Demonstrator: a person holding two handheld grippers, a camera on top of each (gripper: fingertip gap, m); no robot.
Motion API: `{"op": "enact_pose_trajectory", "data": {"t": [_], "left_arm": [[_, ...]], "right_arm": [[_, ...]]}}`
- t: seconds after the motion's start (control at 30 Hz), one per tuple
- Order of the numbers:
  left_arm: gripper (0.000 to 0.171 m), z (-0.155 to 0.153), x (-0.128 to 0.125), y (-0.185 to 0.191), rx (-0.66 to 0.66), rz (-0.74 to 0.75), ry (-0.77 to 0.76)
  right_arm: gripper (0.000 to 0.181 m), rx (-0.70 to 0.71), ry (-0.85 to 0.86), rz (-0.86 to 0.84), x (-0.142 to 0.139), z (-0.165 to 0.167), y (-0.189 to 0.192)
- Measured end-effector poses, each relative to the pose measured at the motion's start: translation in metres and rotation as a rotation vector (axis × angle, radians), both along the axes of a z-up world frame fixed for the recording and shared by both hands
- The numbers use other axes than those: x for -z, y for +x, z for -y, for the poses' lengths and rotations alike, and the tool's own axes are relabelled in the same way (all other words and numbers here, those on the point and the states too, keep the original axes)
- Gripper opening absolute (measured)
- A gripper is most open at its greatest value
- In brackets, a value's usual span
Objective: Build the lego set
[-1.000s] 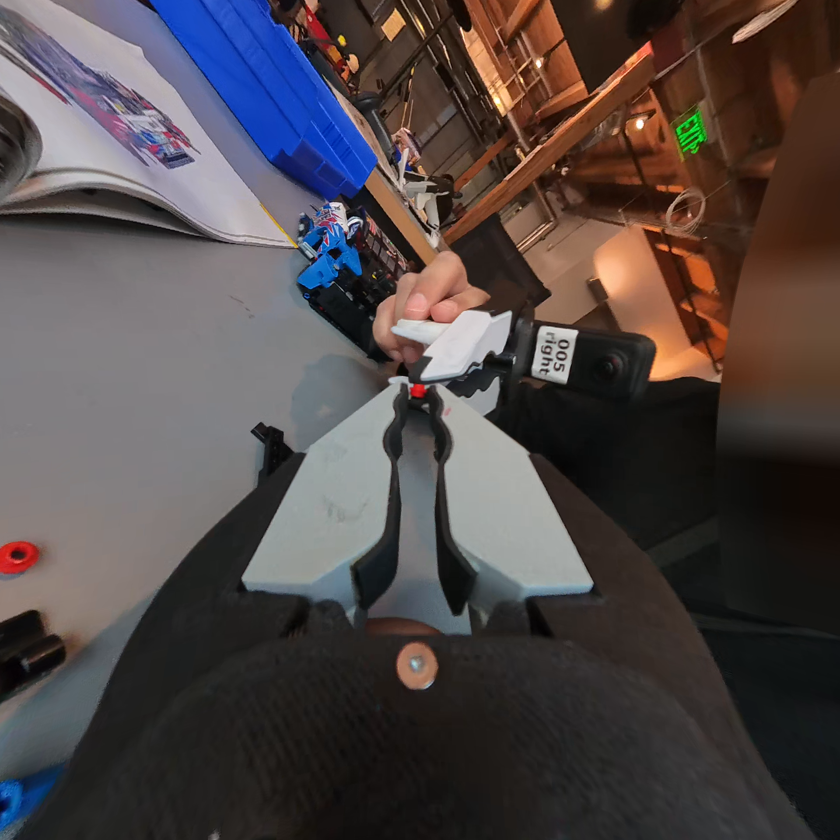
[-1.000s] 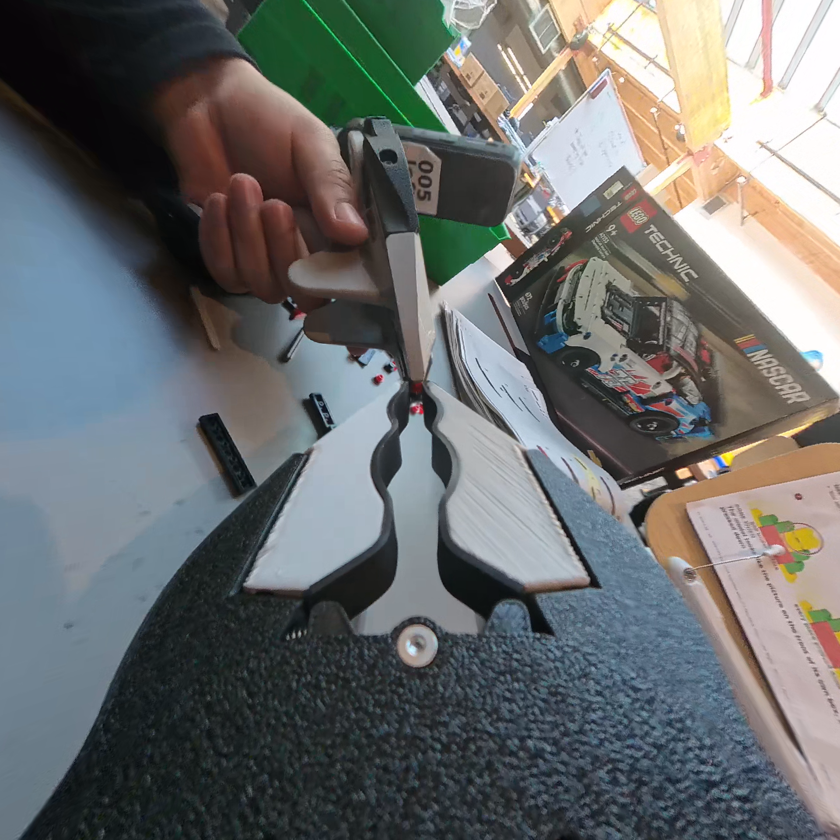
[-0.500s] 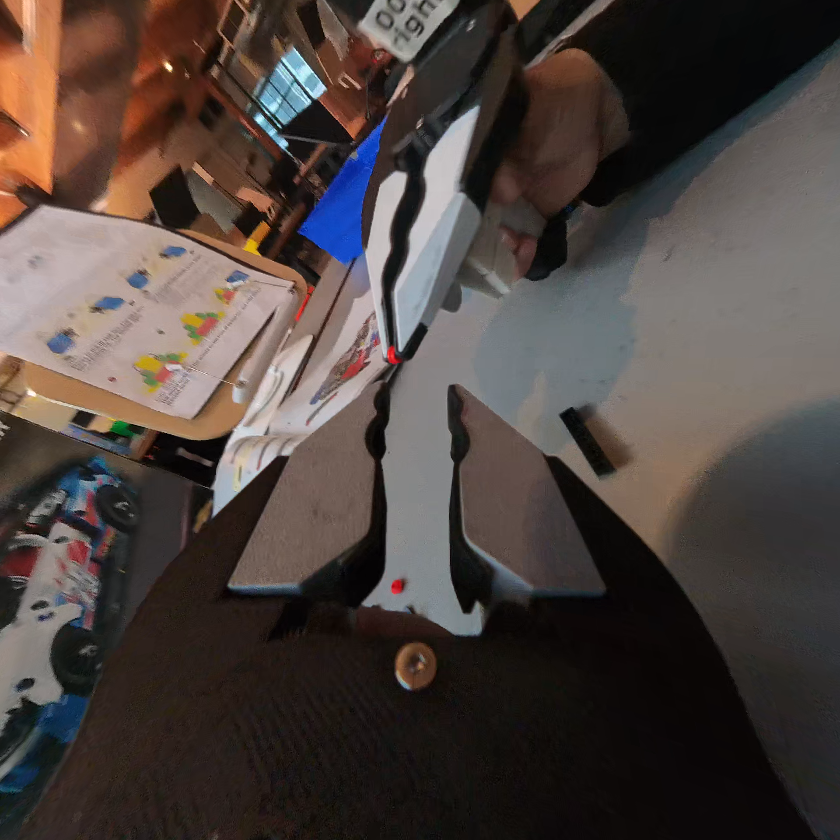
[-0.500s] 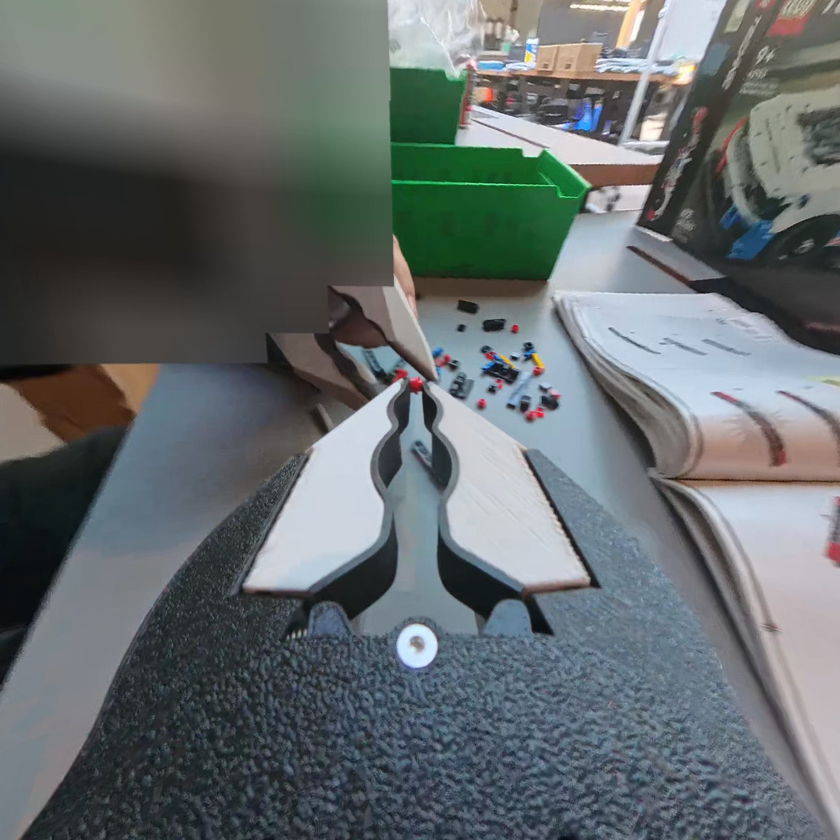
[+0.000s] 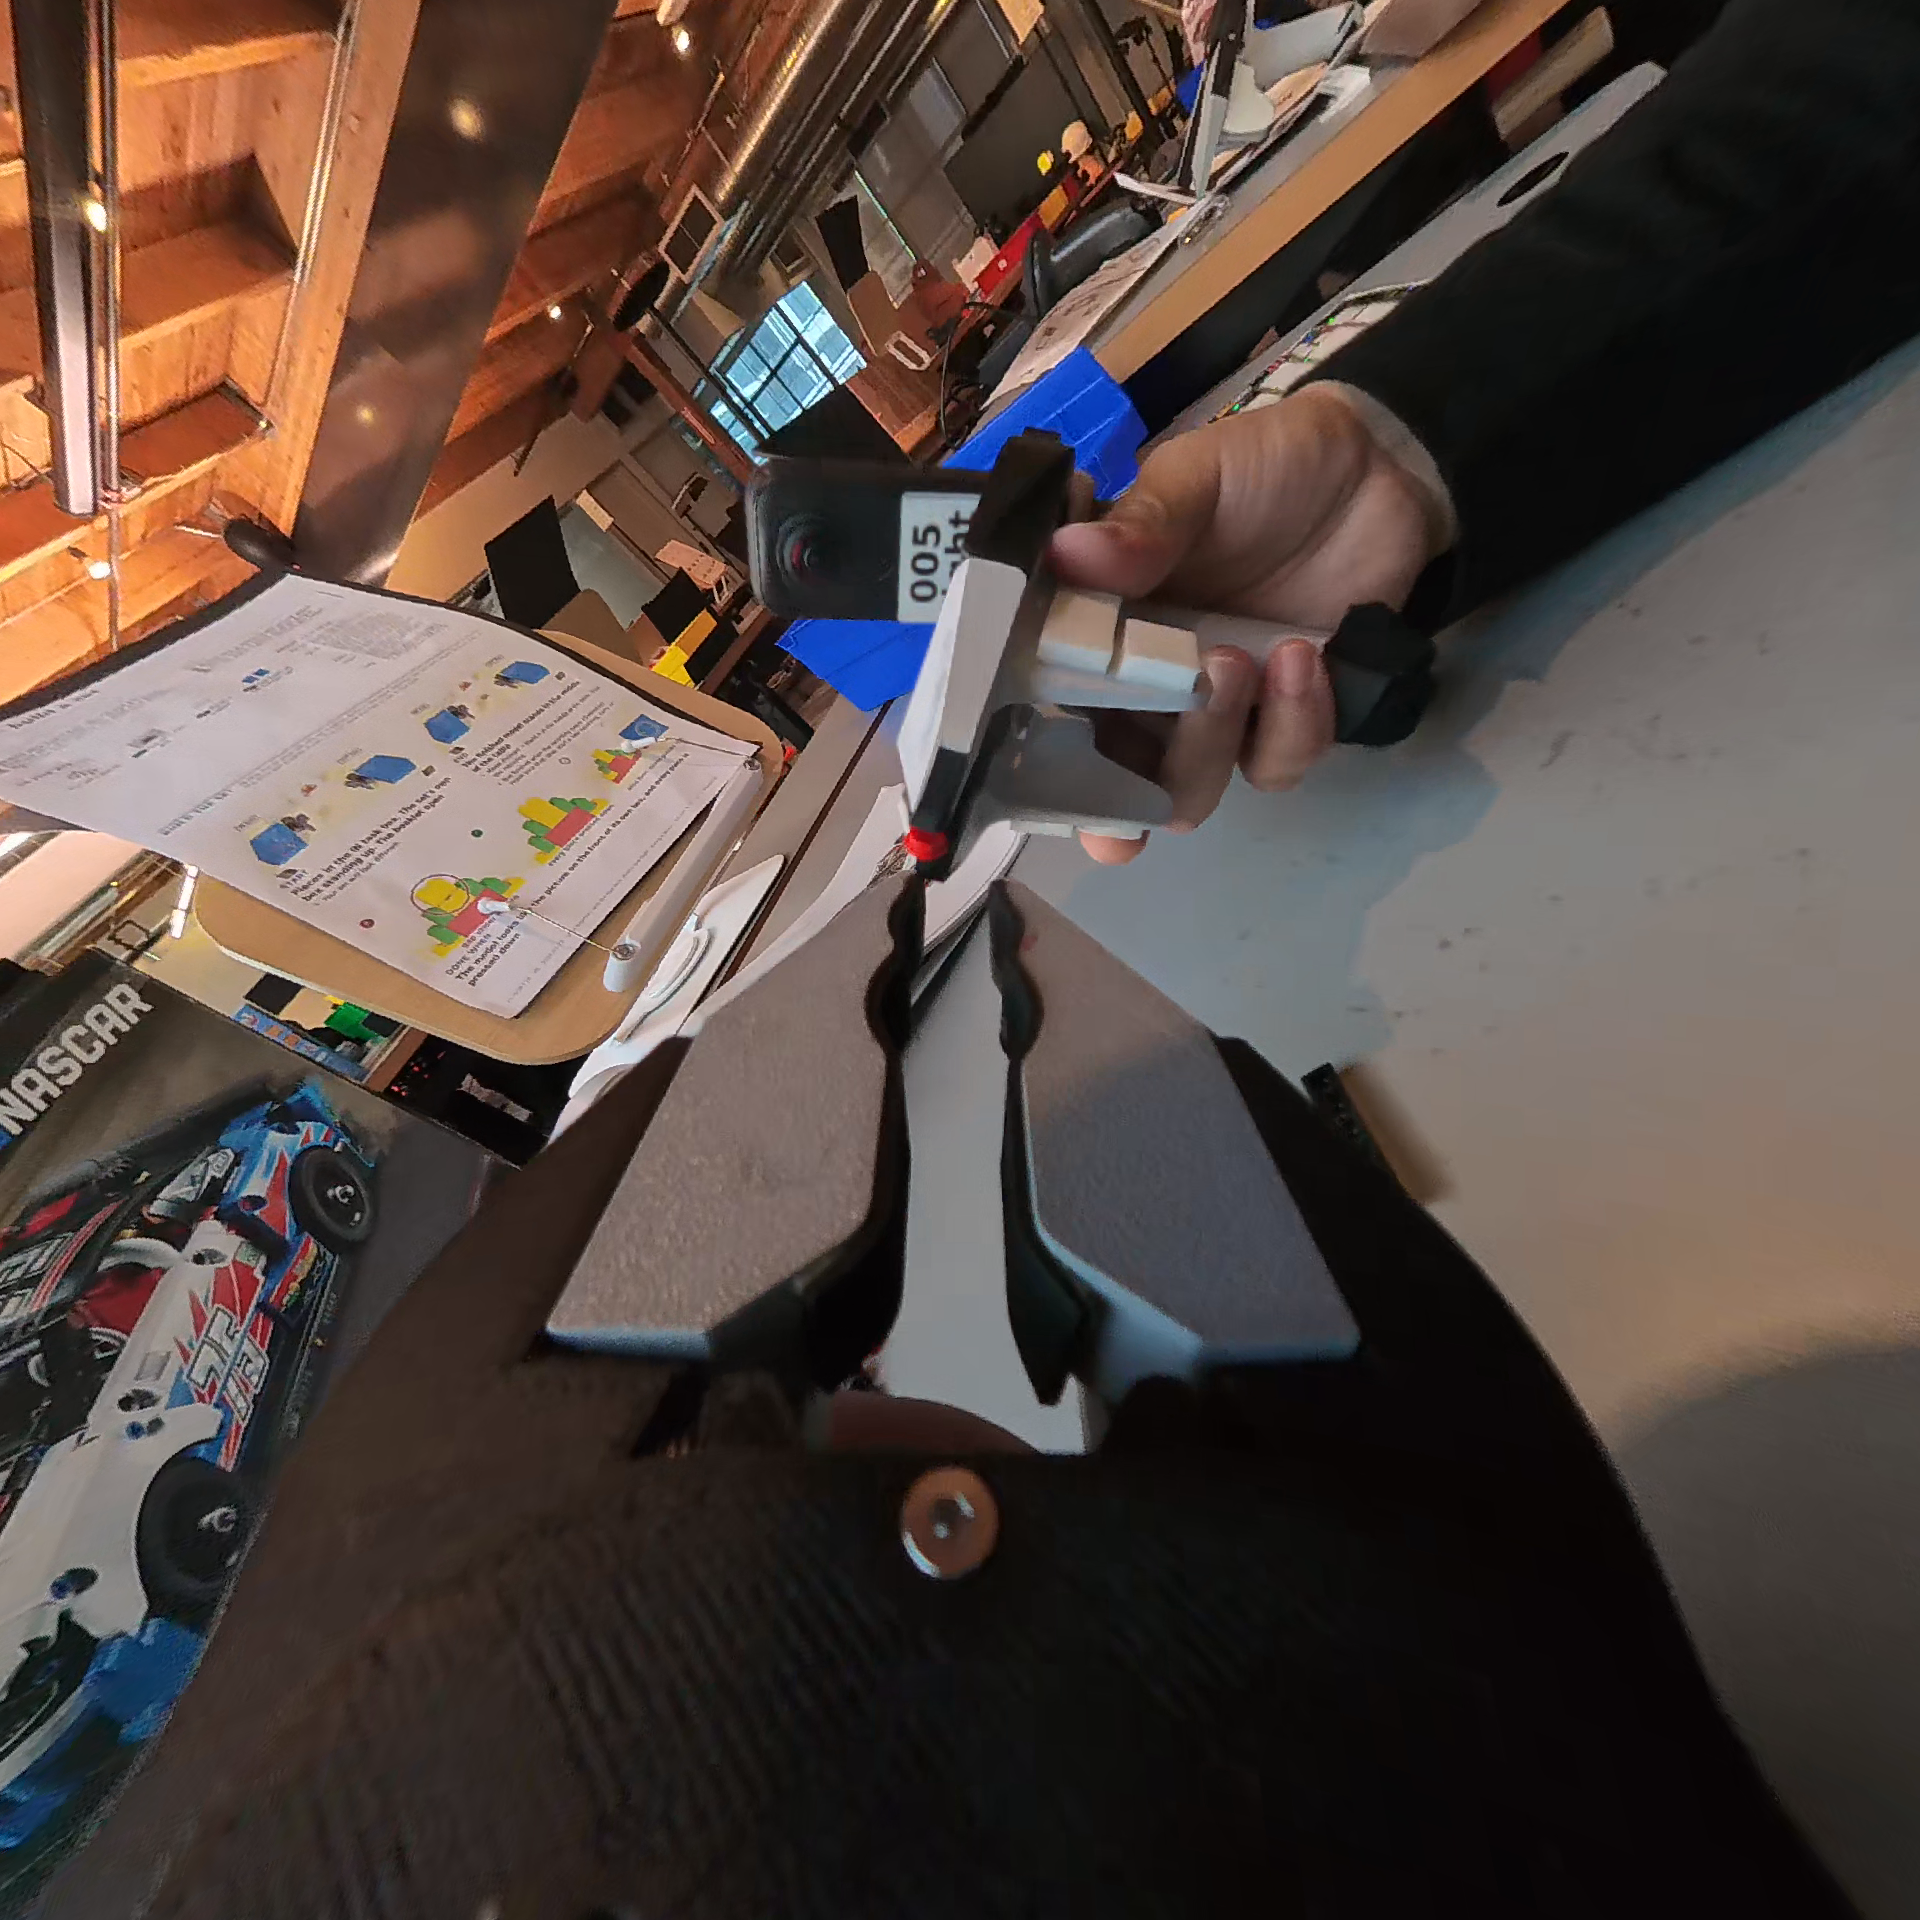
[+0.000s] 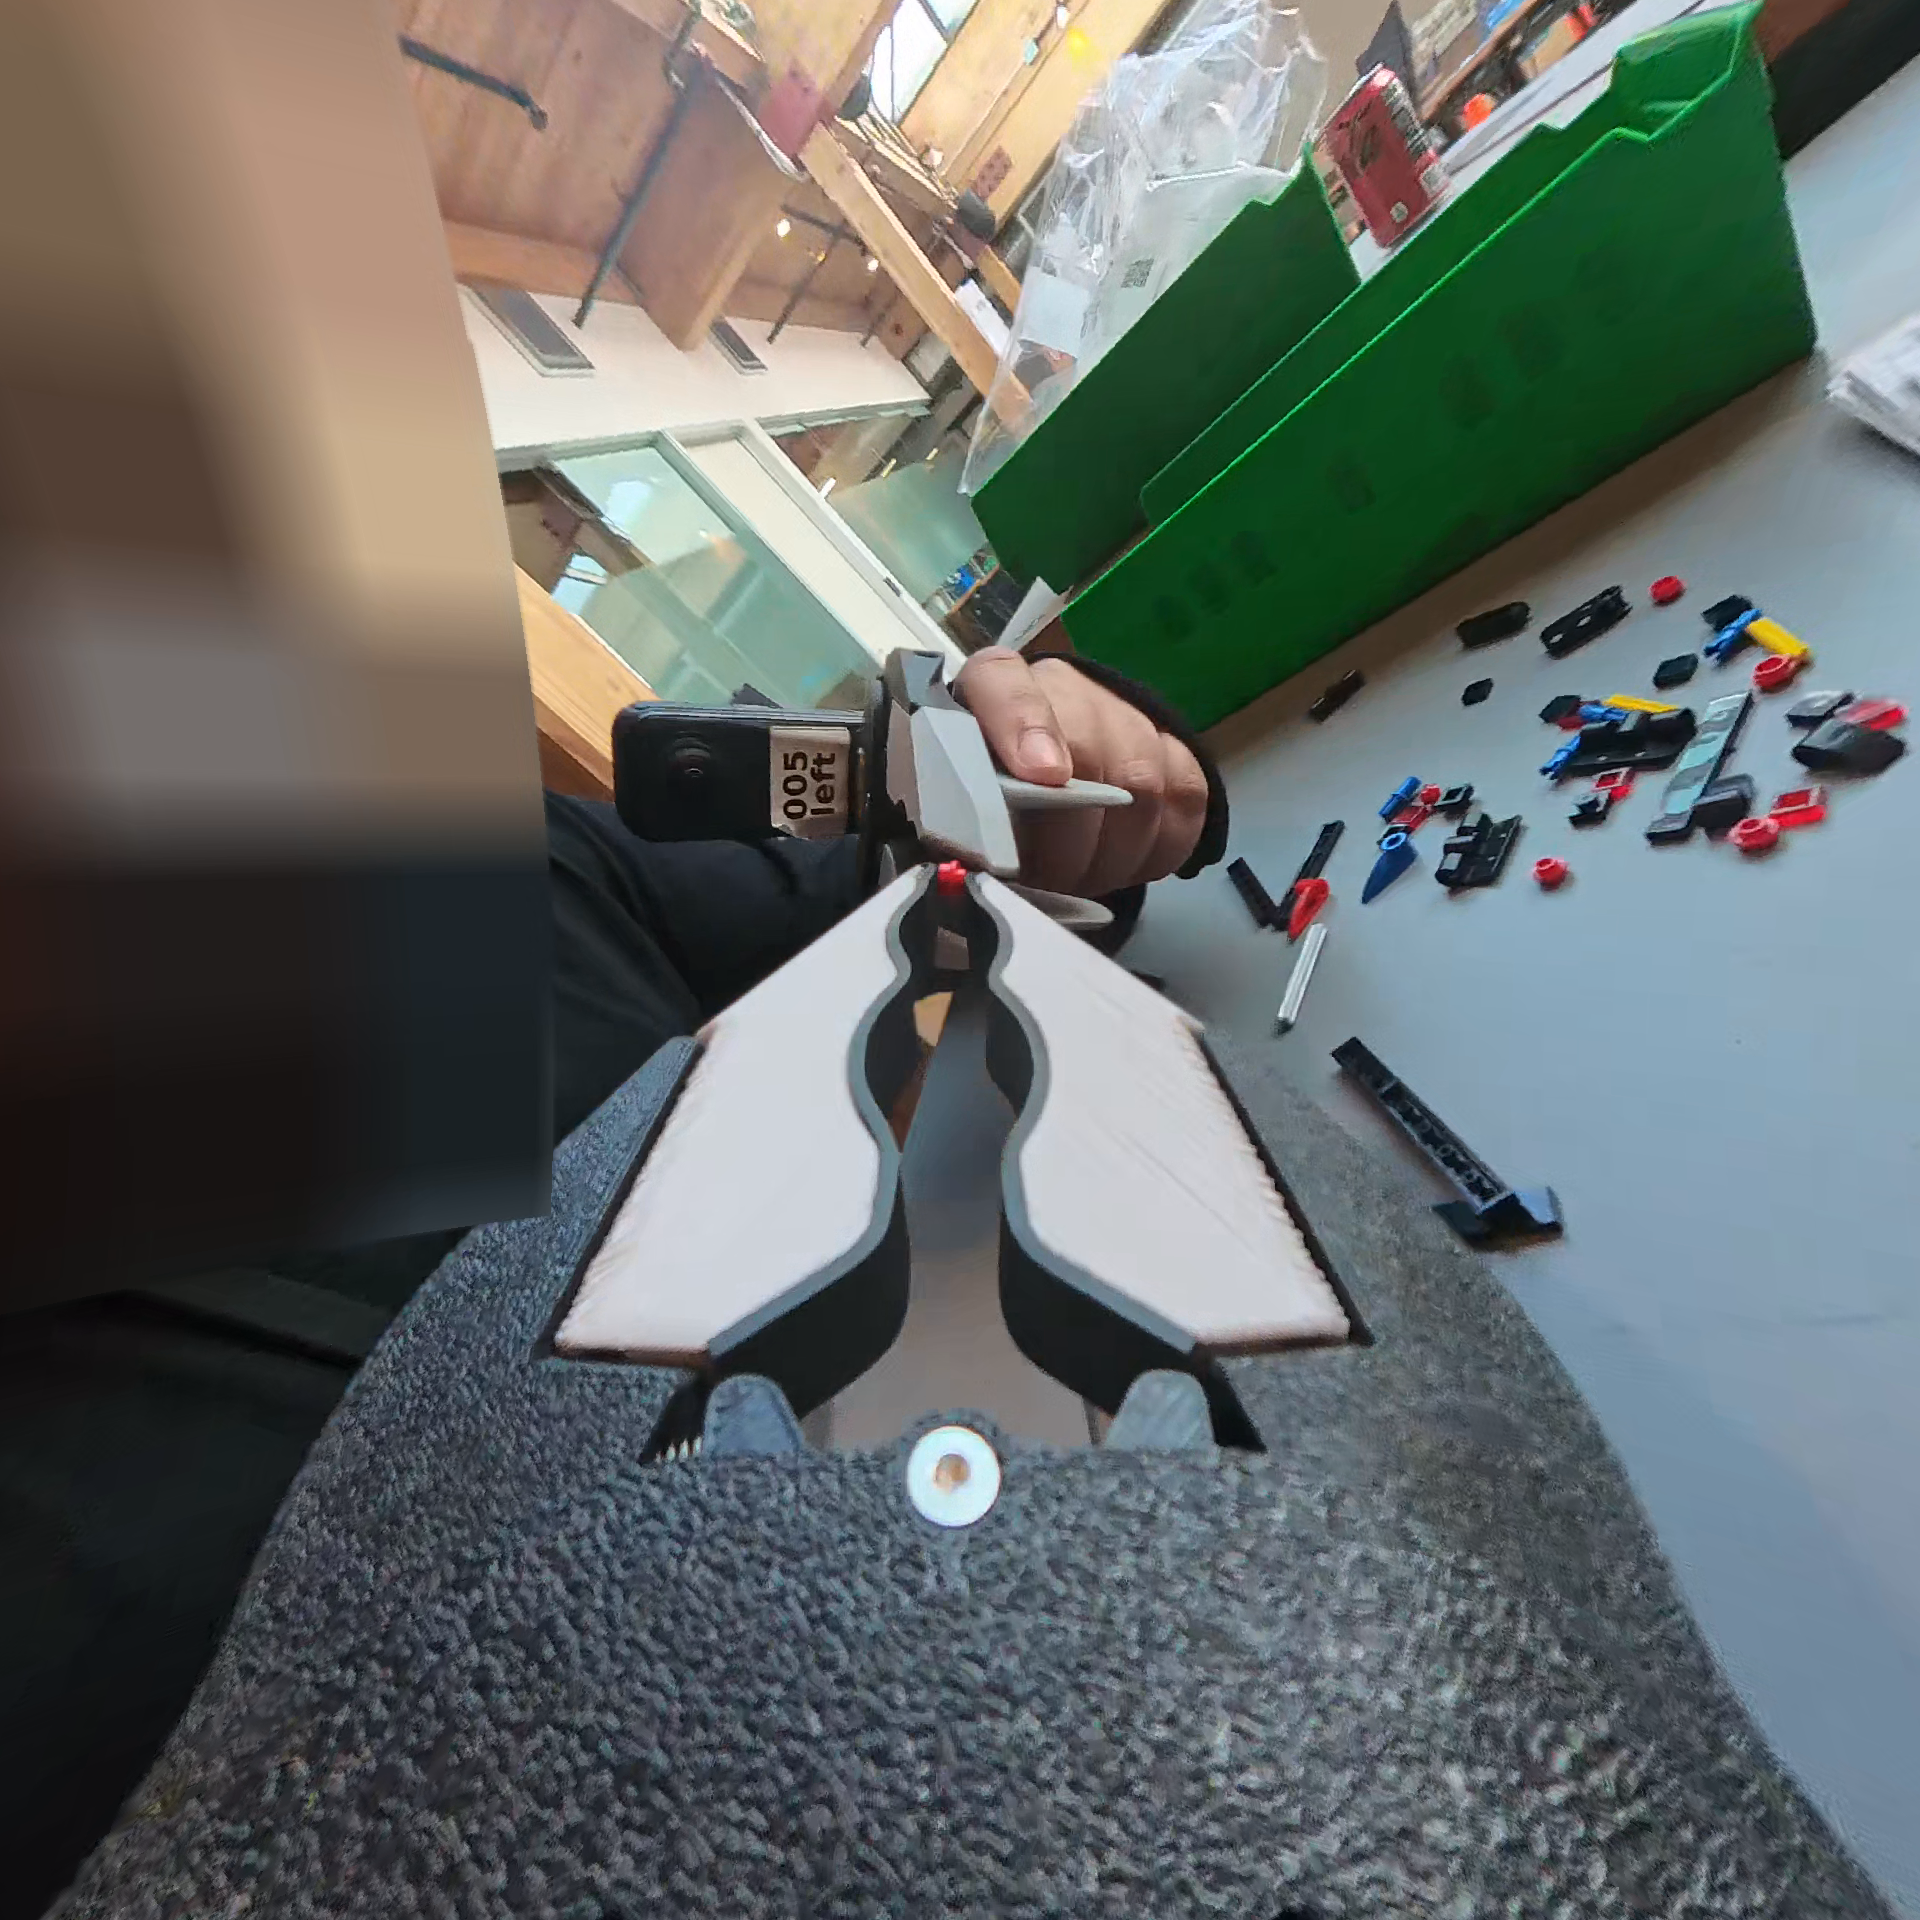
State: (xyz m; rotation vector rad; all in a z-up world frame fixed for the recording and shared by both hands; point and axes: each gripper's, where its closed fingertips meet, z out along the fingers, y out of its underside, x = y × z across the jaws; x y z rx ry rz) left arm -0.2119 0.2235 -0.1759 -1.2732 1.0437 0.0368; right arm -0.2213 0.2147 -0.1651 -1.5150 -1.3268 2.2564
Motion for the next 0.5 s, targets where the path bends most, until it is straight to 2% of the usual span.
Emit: {"op": "enact_pose_trajectory", "data": {"t": [0.5], "left_arm": [[0.005,0.0035,-0.0055,0.0034,0.024,0.047,-0.034]], "right_arm": [[0.005,-0.082,-0.137,0.044,0.0043,0.0047,0.0015]]}}
